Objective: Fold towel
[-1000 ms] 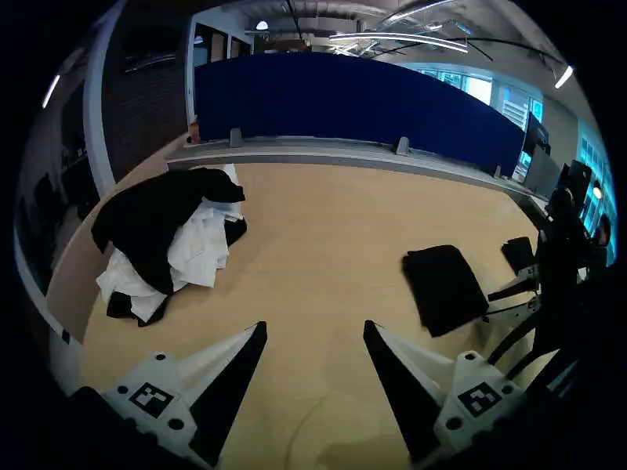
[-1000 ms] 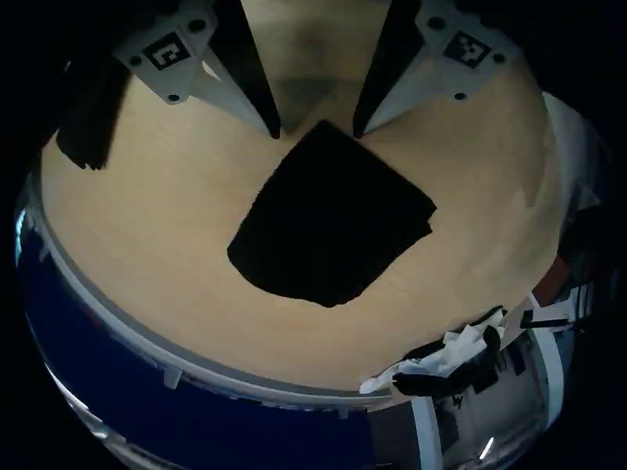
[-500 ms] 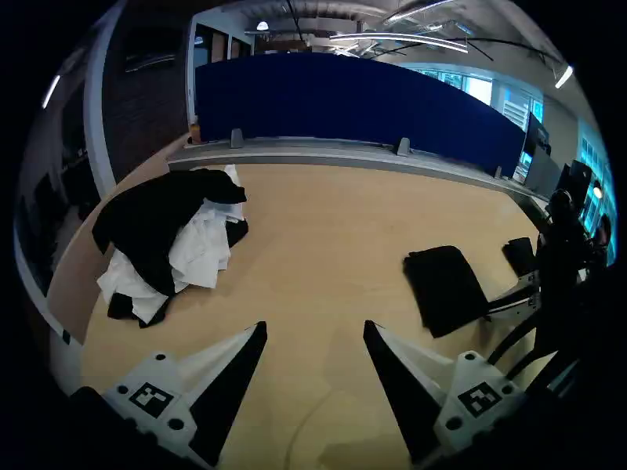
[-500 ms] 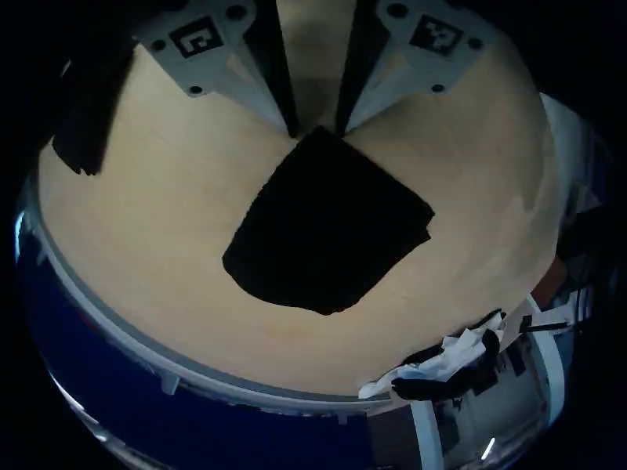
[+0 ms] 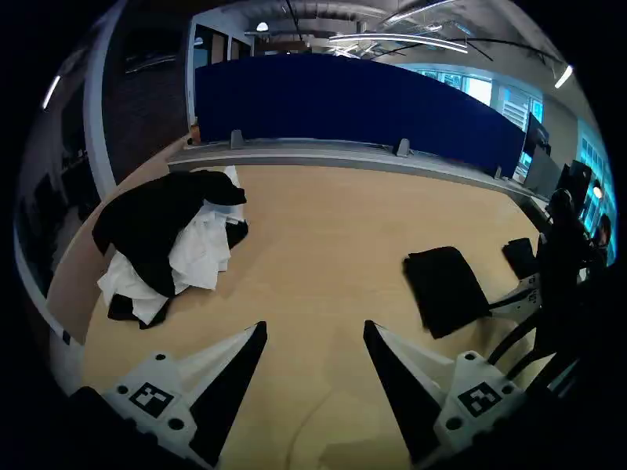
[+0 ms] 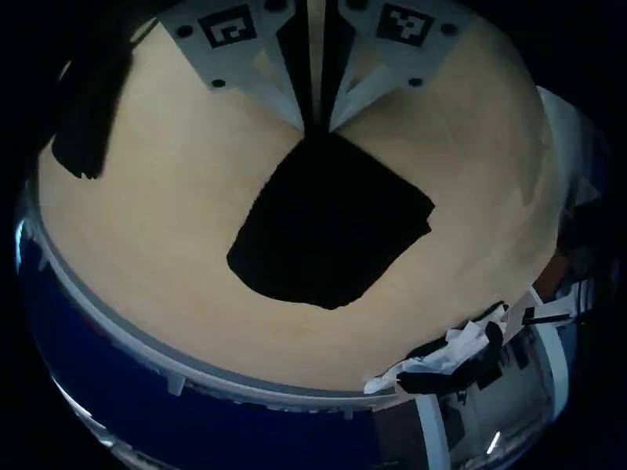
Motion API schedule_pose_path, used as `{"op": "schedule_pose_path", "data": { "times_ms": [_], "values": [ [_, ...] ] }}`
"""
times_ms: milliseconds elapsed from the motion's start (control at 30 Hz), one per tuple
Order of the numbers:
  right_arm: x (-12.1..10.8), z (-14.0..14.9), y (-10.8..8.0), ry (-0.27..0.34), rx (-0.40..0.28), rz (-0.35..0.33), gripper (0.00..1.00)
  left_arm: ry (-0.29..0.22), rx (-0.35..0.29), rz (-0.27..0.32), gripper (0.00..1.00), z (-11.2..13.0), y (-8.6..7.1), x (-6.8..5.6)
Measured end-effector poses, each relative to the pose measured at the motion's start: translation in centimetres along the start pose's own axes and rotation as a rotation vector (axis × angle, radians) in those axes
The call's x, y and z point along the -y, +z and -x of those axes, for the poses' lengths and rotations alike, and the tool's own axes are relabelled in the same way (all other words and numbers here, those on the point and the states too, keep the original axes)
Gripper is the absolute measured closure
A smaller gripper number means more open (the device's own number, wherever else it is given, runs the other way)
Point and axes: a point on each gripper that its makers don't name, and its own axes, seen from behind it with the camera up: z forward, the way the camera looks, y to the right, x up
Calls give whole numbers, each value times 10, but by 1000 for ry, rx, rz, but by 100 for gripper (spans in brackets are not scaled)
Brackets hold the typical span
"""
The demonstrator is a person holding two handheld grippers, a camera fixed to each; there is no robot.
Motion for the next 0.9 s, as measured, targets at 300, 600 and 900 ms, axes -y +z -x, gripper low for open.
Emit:
{"op": "schedule_pose_path", "data": {
  "times_ms": [300,600,900],
  "values": [
    [-2,-2,0,34,-13,3,98,1,-2,0,9,-1,0,0],
    [-2,-7,-4,29,-22,4,99,-1,-5,2,9,-3,-1,0],
    [0,-22,-9,36,-55,-2,99,1,-8,2,9,-3,-5,0]
  ]
}}
